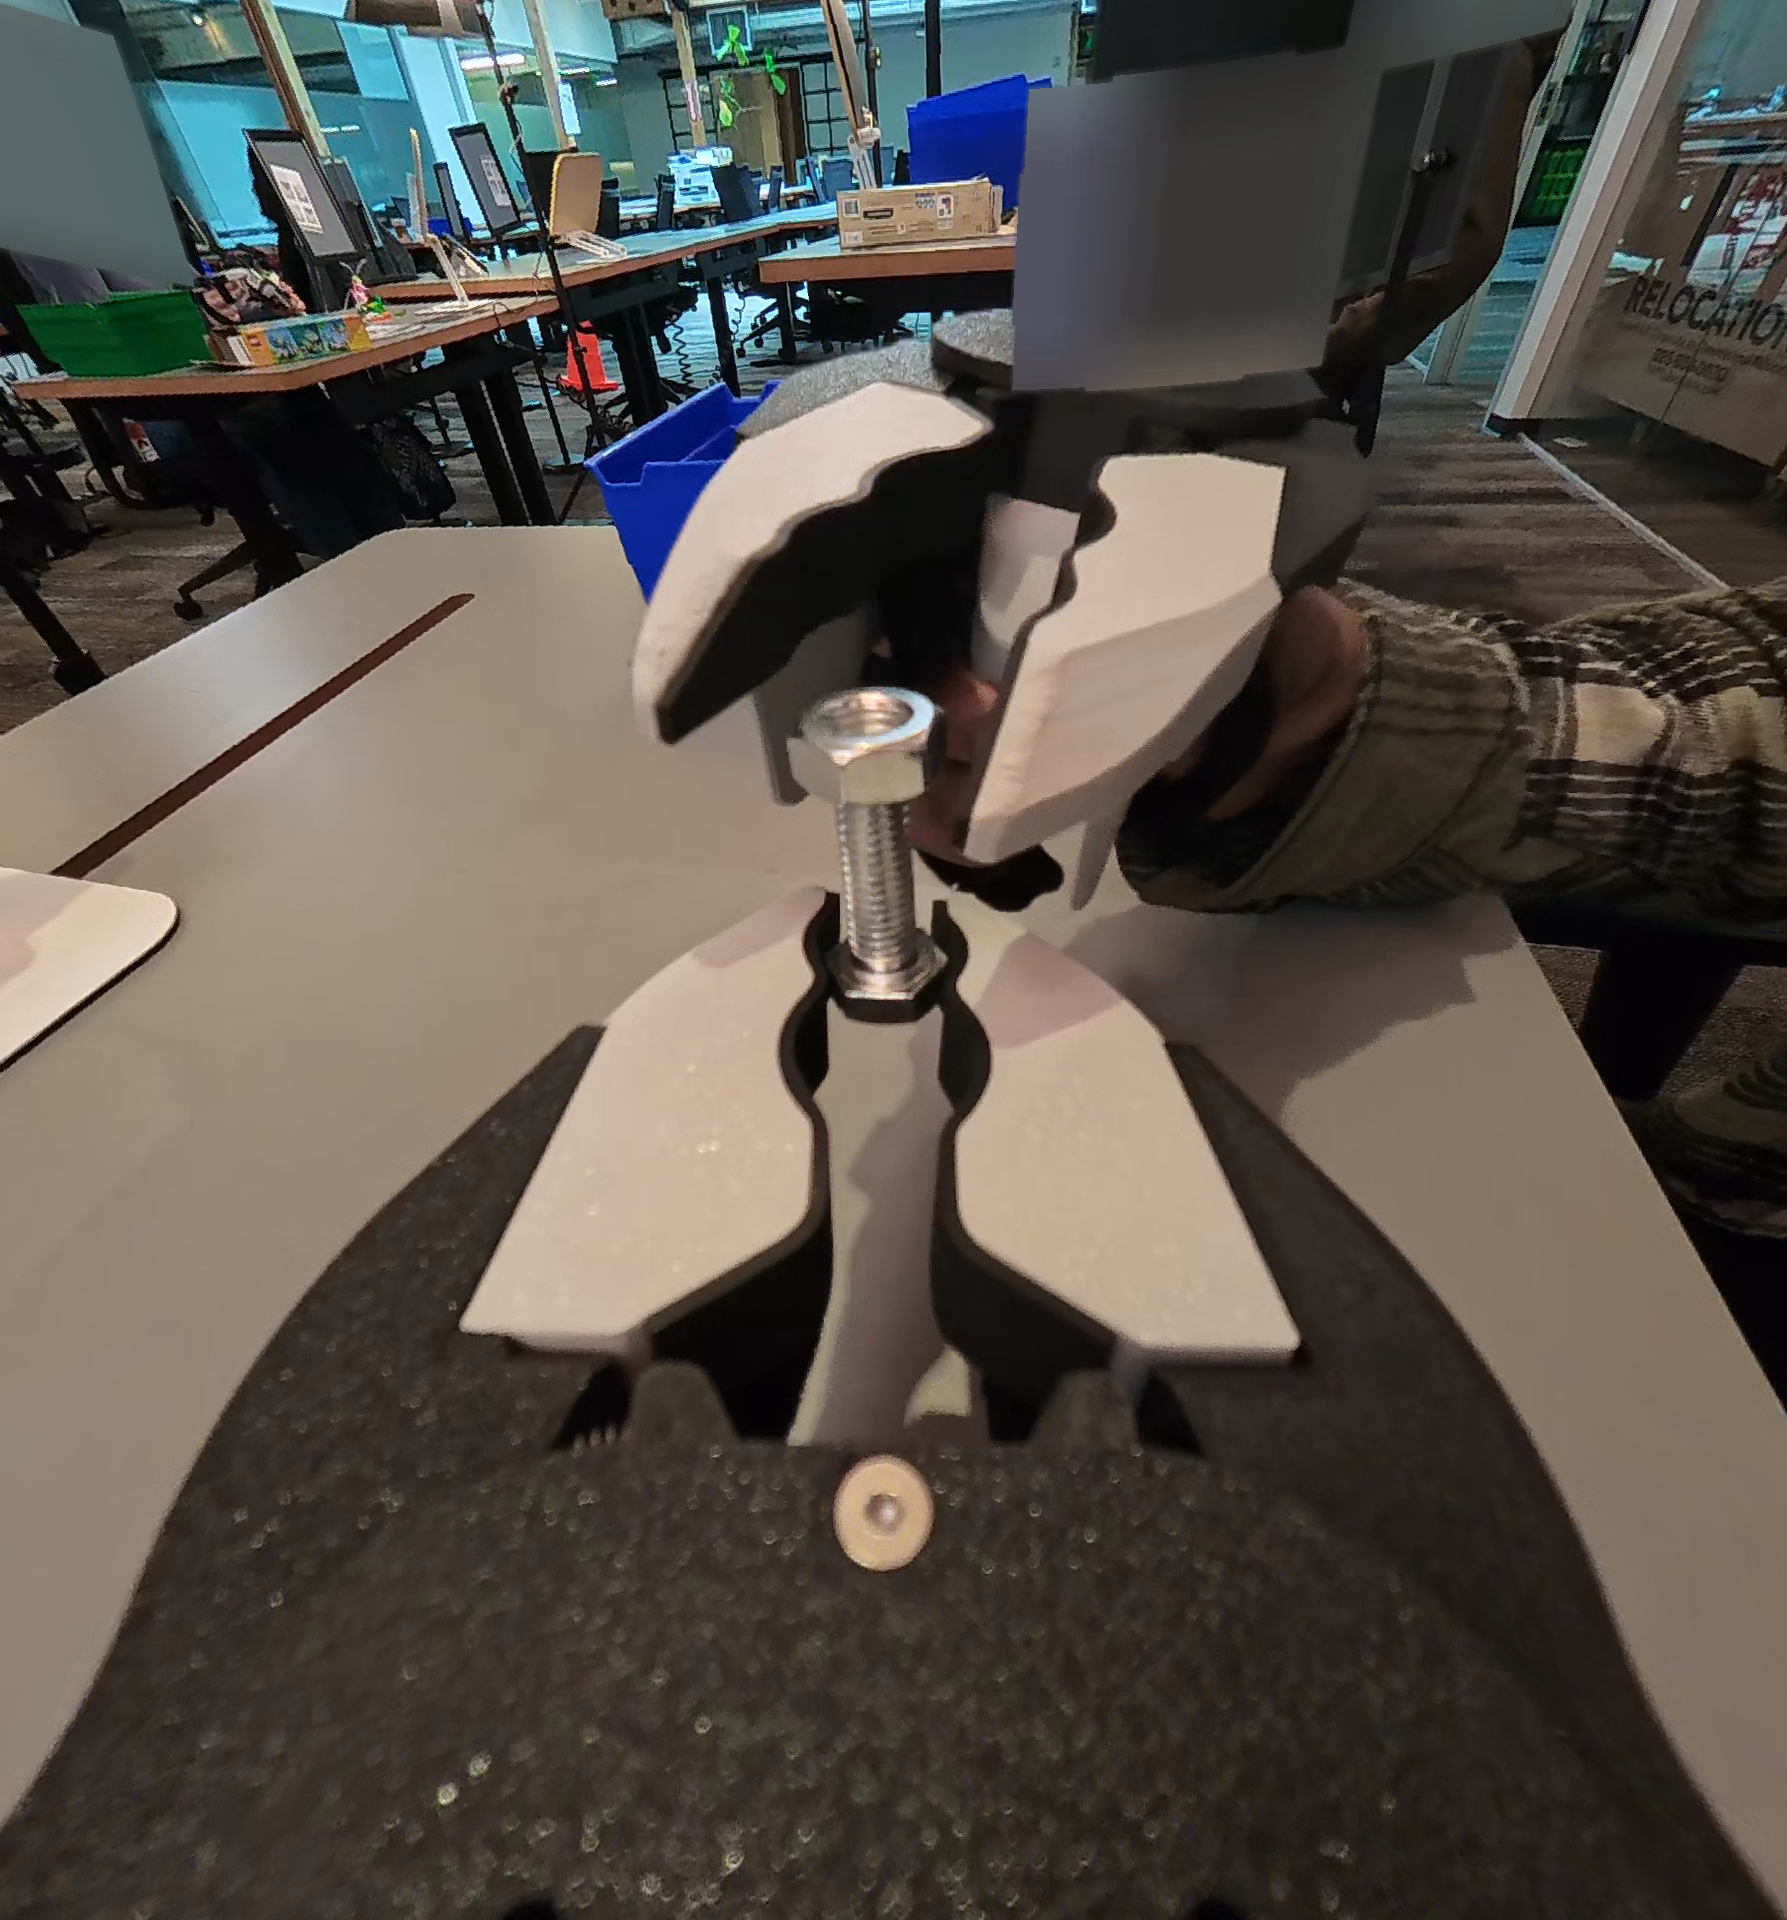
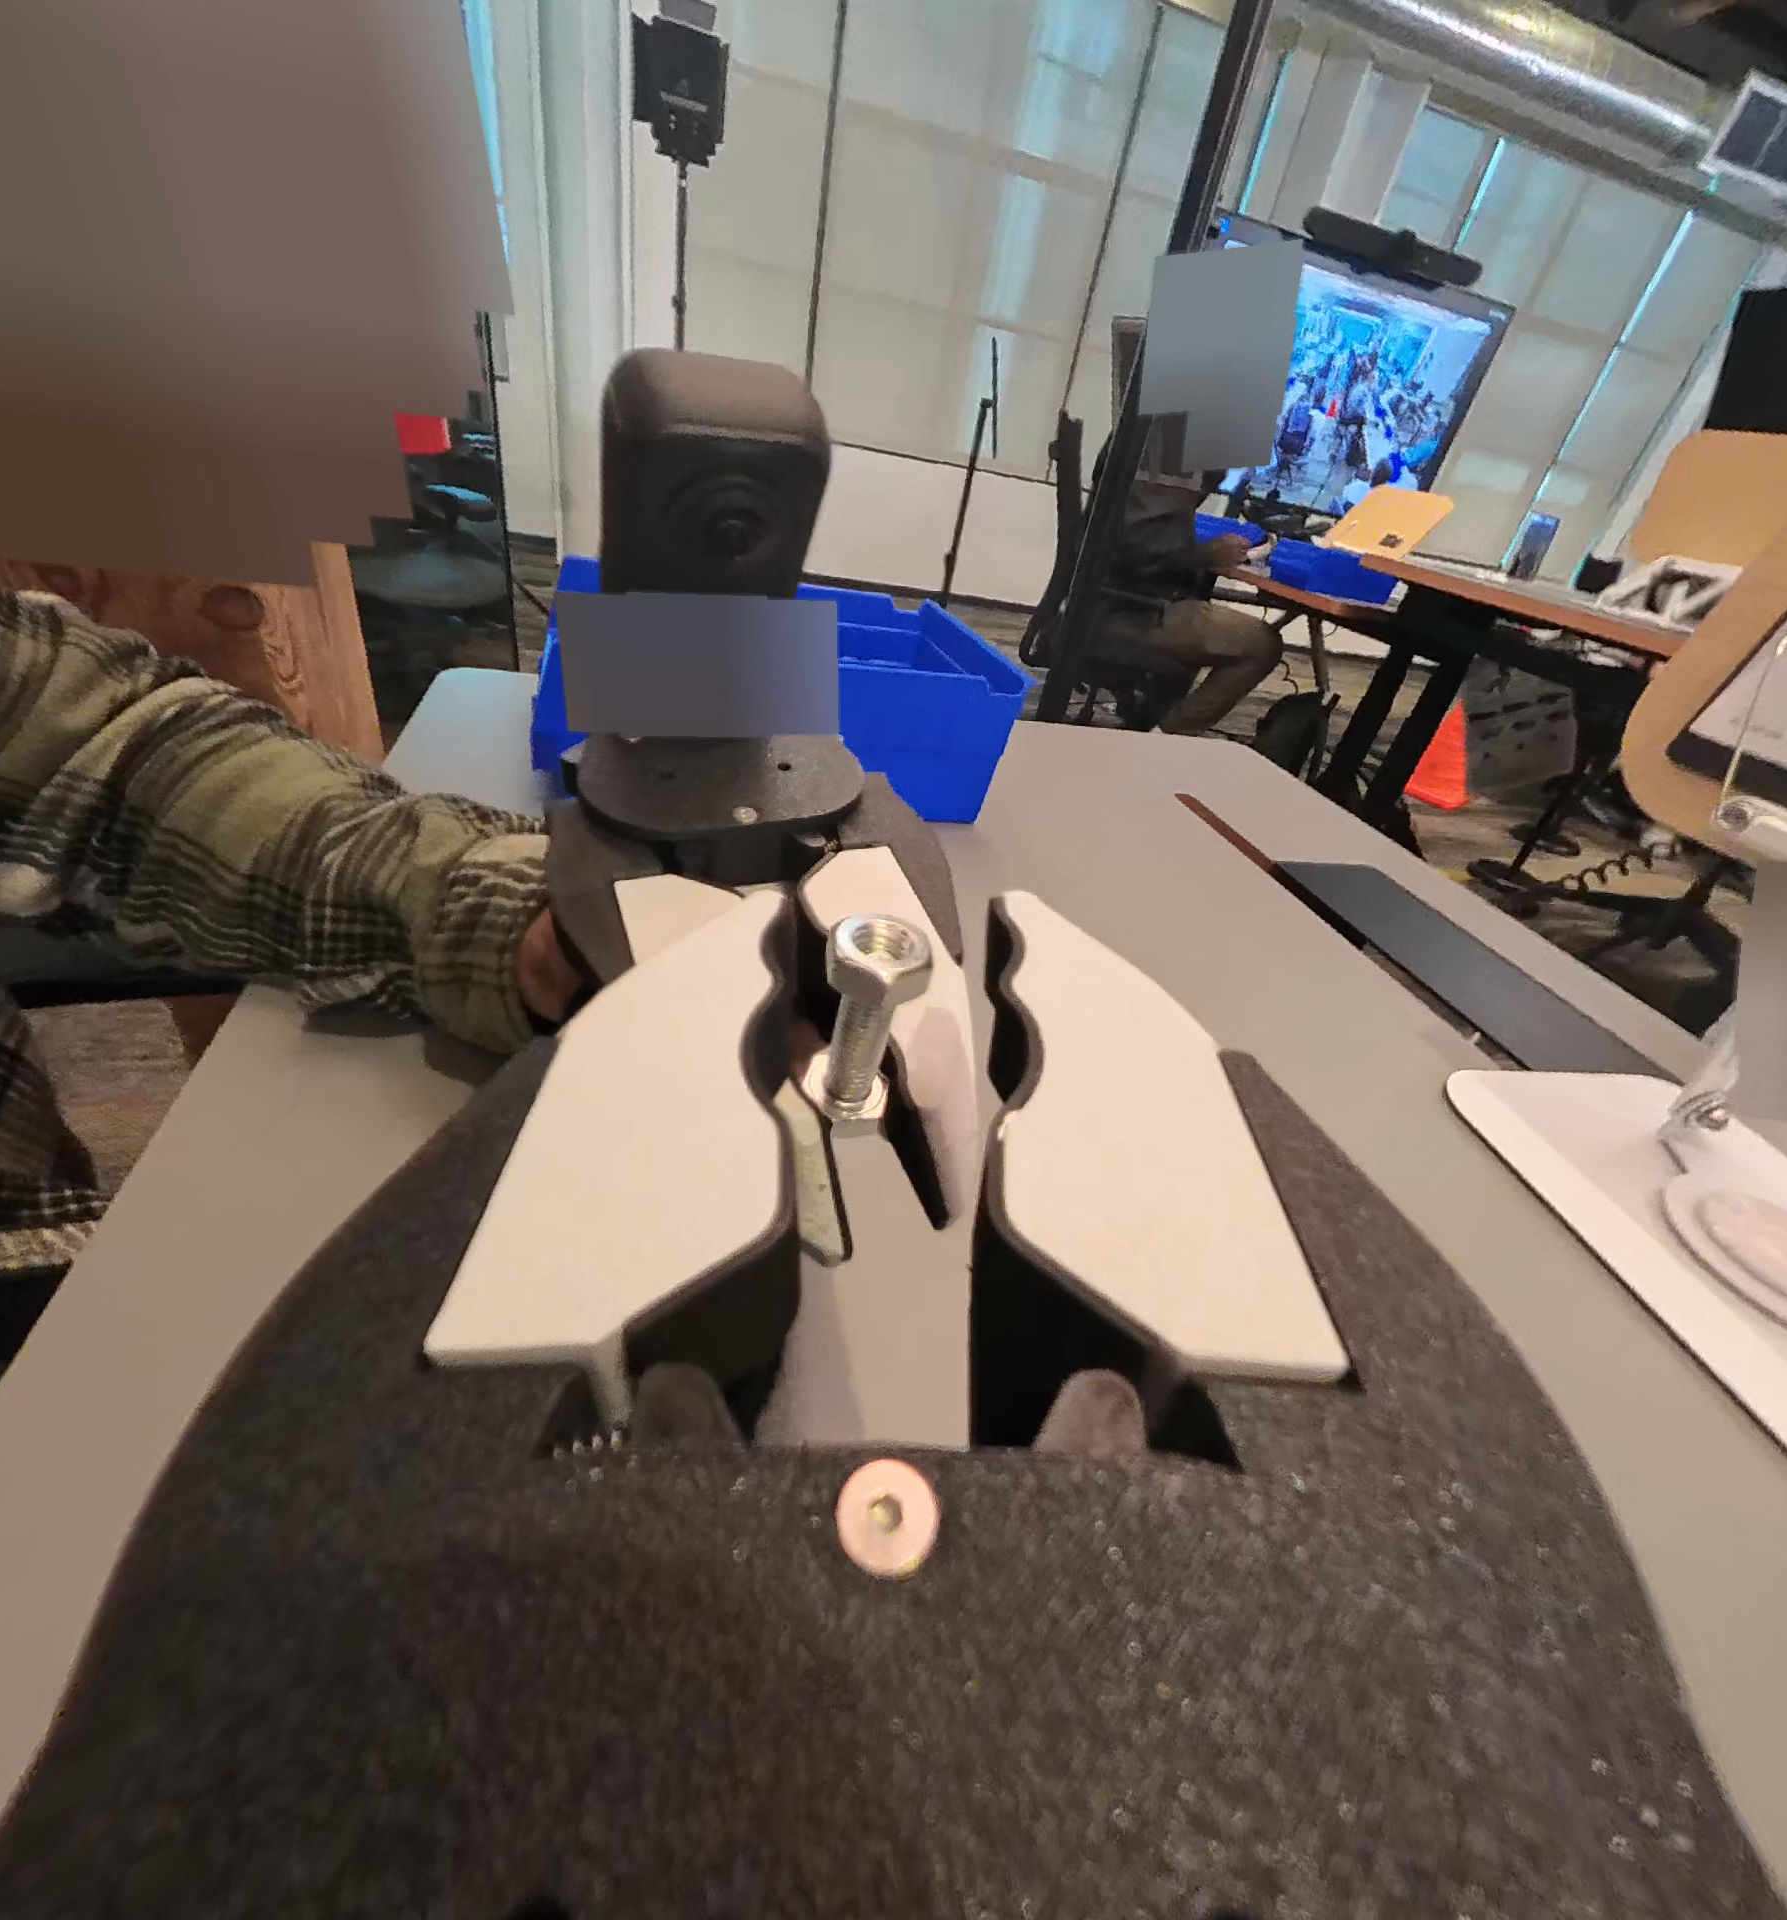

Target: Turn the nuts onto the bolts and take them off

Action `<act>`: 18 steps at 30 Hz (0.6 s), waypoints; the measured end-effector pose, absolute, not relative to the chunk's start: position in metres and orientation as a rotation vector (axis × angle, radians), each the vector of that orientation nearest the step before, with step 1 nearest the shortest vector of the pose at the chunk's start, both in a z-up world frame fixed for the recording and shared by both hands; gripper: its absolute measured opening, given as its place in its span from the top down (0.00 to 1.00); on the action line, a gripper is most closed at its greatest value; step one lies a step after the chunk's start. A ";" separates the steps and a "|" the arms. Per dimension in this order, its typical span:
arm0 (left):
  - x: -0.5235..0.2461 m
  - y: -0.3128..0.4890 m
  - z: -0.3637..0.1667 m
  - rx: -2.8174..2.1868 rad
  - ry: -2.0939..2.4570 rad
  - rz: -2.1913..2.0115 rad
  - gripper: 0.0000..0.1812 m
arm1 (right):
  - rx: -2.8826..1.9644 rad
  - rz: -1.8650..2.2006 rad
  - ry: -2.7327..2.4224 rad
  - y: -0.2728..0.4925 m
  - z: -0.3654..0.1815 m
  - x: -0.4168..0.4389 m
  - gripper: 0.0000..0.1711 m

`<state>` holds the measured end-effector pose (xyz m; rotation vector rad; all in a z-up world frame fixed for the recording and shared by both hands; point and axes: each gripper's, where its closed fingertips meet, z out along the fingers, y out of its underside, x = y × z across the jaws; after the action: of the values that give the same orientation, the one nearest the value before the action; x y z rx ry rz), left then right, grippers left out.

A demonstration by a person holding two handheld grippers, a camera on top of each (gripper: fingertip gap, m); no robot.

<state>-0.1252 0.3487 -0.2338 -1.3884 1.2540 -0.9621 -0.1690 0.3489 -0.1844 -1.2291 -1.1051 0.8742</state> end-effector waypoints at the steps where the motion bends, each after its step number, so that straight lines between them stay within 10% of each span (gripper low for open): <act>1: -0.125 0.349 -0.234 -1.390 1.253 -0.960 0.91 | -1.256 0.887 -1.082 0.350 -0.184 -0.168 0.79; 18: -0.127 0.349 -0.230 -1.378 1.233 -0.967 0.91 | -1.374 0.965 -1.043 0.348 -0.187 -0.170 0.89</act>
<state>-0.1267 0.3493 -0.2298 -1.3784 1.2328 -0.9669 -0.1705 0.3477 -0.1875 -1.3744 -1.0429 0.9653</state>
